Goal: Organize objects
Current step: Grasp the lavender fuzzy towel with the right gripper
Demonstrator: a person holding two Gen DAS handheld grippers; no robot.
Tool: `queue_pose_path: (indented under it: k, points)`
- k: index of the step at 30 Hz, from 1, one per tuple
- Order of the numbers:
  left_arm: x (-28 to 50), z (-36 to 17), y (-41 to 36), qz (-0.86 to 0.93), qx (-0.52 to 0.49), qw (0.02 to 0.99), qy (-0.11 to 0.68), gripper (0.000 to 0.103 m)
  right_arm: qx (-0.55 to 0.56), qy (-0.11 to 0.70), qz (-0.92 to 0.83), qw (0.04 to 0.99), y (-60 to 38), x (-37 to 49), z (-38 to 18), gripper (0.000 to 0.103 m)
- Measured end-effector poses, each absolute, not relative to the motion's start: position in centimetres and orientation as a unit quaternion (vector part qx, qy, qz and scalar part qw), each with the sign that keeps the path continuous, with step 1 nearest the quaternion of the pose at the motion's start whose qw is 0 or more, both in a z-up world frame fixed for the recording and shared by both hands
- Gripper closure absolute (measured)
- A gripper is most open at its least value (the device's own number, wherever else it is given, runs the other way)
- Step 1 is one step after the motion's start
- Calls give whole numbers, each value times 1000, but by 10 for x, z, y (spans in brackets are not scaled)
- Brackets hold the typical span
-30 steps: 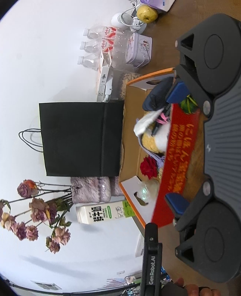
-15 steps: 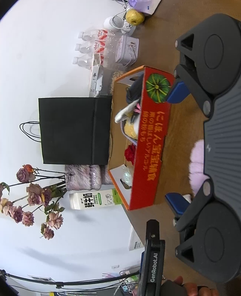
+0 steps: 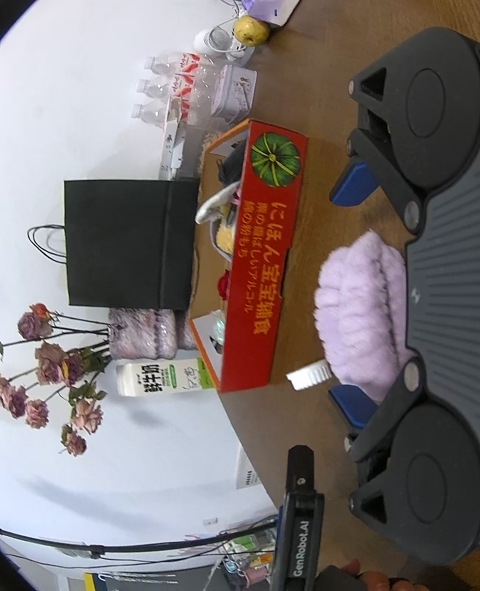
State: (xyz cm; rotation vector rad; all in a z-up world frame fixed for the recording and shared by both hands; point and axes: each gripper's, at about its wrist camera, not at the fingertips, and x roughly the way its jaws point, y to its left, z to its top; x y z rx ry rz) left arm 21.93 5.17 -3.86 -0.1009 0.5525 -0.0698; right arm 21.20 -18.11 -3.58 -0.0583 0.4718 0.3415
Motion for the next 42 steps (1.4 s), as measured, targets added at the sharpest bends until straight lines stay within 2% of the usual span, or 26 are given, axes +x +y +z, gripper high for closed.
queue_pose_path:
  k: [17, 22, 28, 31, 33, 36, 42]
  points:
    - [212, -41, 54, -46, -61, 959, 273, 0, -40, 293, 171, 940, -161, 238, -54, 2]
    - [210, -42, 52, -49, -60, 959, 272, 0, -19, 304, 178, 936, -166, 242, -56, 13]
    - [210, -43, 51, -50, -62, 959, 272, 0, -30, 284, 181, 941, -164, 235, -53, 32]
    - [209, -44, 51, -50, -62, 959, 274, 0, -35, 269, 183, 945, -163, 230, -50, 46]
    - [209, -44, 51, -49, -63, 958, 275, 0, -39, 258, 185, 947, -162, 227, -48, 62]
    - [211, -45, 52, -48, -64, 957, 277, 0, -45, 240, 191, 951, -161, 221, -46, 79]
    - [212, -46, 52, -47, -65, 956, 280, 0, -38, 219, 193, 956, -165, 217, -42, 82]
